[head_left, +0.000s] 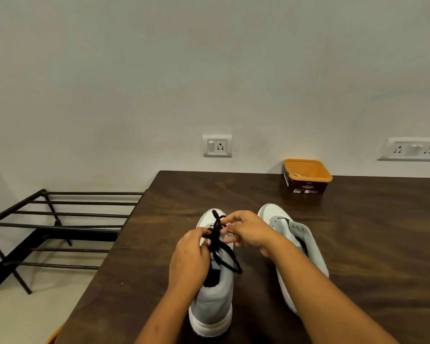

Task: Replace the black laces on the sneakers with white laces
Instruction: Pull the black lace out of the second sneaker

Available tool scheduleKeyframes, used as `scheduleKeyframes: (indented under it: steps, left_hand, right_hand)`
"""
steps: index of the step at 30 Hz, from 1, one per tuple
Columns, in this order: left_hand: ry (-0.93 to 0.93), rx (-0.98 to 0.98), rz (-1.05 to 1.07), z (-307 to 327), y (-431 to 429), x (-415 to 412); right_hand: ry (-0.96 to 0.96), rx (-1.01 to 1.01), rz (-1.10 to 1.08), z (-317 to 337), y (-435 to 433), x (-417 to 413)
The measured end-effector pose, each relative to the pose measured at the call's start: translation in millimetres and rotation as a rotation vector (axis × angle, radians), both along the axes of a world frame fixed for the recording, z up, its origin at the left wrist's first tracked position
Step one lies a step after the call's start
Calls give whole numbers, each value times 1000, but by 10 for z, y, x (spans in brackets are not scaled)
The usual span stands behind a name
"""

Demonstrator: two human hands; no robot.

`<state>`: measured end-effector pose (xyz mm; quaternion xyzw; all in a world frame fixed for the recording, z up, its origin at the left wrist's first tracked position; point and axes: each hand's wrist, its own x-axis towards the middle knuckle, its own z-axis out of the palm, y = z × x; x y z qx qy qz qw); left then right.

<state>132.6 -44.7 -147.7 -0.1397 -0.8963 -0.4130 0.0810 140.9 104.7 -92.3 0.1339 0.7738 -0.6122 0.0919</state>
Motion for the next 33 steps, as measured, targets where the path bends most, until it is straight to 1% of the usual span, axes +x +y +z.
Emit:
scheduleKeyframes:
  steps: [2, 4, 7, 10, 13, 15, 18, 21, 23, 26, 28, 29, 30, 31, 32, 33]
  left_hand:
    - [-7, 28, -23, -6, -22, -13]
    - [-13, 80, -35, -10, -35, -34]
    - [-30, 147, -54, -19, -52, -67]
    - [-18, 173, -73, -34, -66, -82]
    - [-5, 149, -79, -26, -58, -70]
    - [-4, 86, -66, -4, -31, -68]
    - [-9, 24, -29, 20, 17, -72]
    - [-27, 15, -7, 24, 19, -69]
    - [-36, 26, -4, 22, 7, -69]
    - [-53, 21, 0, 33, 20, -64]
    - [-68, 20, 10, 47, 38, -64]
    - [-75, 22, 14, 56, 45, -63]
    - [-82, 23, 15, 60, 50, -64]
    - [-88, 25, 16, 65, 52, -63]
    - [-96, 26, 17, 68, 52, -62]
    - [-99, 27, 17, 72, 51, -62]
  right_hand:
    - [-27, 40, 68, -15, 24, 35]
    - [-15, 111, 124, -31, 34, 37]
    - [16, 265, 207, -31, 8, 2]
    - [58, 398, 230, -30, -32, -40]
    - [81, 507, 263, -34, -35, -64]
    - [107, 520, 249, -35, -31, -58]
    - [151, 406, 155, -15, -12, -31]
    - [252, 216, -66, 67, 40, -14]
    - [323, -8, -296, 164, 76, 14]
    - [434, -444, -586, 283, 114, 55]
    - [508, -685, -661, 324, 83, 61]
    - [538, -756, -674, 333, 47, 53]
    - [557, -786, -677, 327, 5, 35]
    - [570, -761, -664, 316, -35, 20]
    - [585, -642, -634, 287, -61, 2]
    - [605, -422, -576, 242, -67, -19]
